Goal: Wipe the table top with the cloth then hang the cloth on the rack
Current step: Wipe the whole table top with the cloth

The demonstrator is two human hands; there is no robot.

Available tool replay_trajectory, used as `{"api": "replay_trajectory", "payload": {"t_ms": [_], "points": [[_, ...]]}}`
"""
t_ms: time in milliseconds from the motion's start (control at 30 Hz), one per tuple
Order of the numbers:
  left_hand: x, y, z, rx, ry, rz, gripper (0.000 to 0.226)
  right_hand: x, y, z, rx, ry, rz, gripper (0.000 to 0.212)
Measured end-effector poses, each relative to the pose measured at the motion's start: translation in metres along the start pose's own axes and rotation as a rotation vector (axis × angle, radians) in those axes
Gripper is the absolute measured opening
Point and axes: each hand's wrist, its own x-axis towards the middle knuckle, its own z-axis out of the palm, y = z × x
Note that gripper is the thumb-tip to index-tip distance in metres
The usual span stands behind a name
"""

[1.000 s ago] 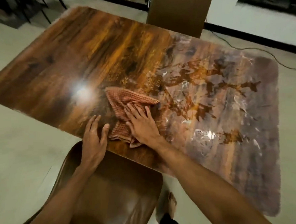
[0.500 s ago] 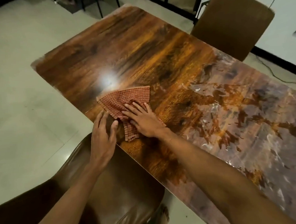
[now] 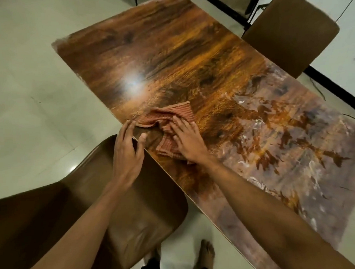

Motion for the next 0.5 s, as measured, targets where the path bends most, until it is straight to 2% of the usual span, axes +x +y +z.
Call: {"api": "replay_trajectory", "payload": {"t_ms": [100, 133, 200, 267, 300, 333, 433, 500], "points": [[-0.021, 0.017, 0.017, 0.003, 0.01, -0.013, 0.059, -0.032, 0.028, -0.005, 0.036, 0.031, 0.181, 0.064], [-0.027, 0.023, 0.023, 0.001, 0.012, -0.018, 0.059, -0.045, 0.018, 0.002, 0.008, 0.026, 0.146, 0.07], [-0.043, 0.042, 0.043, 0.008, 0.014, -0.012, 0.06, -0.081, 0.002, 0.022, -0.049, -0.02, -0.069, 0.077], [-0.061, 0.06, 0.064, 0.036, 0.032, -0.012, 0.06, -0.107, 0.019, 0.032, -0.051, 0.003, -0.267, 0.067], [-0.07, 0.069, 0.074, 0.05, 0.047, -0.025, 0.06, -0.114, 0.04, 0.028, -0.031, 0.022, -0.295, 0.061], [-0.082, 0.081, 0.087, 0.071, 0.057, -0.048, 0.061, -0.121, 0.071, 0.024, -0.036, 0.042, -0.268, 0.057], [-0.113, 0.112, 0.116, 0.093, 0.033, -0.108, 0.061, -0.135, 0.158, 0.002, -0.036, 0.056, -0.019, 0.057], [-0.128, 0.134, 0.133, 0.085, 0.036, -0.125, 0.059, -0.141, 0.186, -0.004, -0.014, 0.088, 0.057, 0.06]]}}
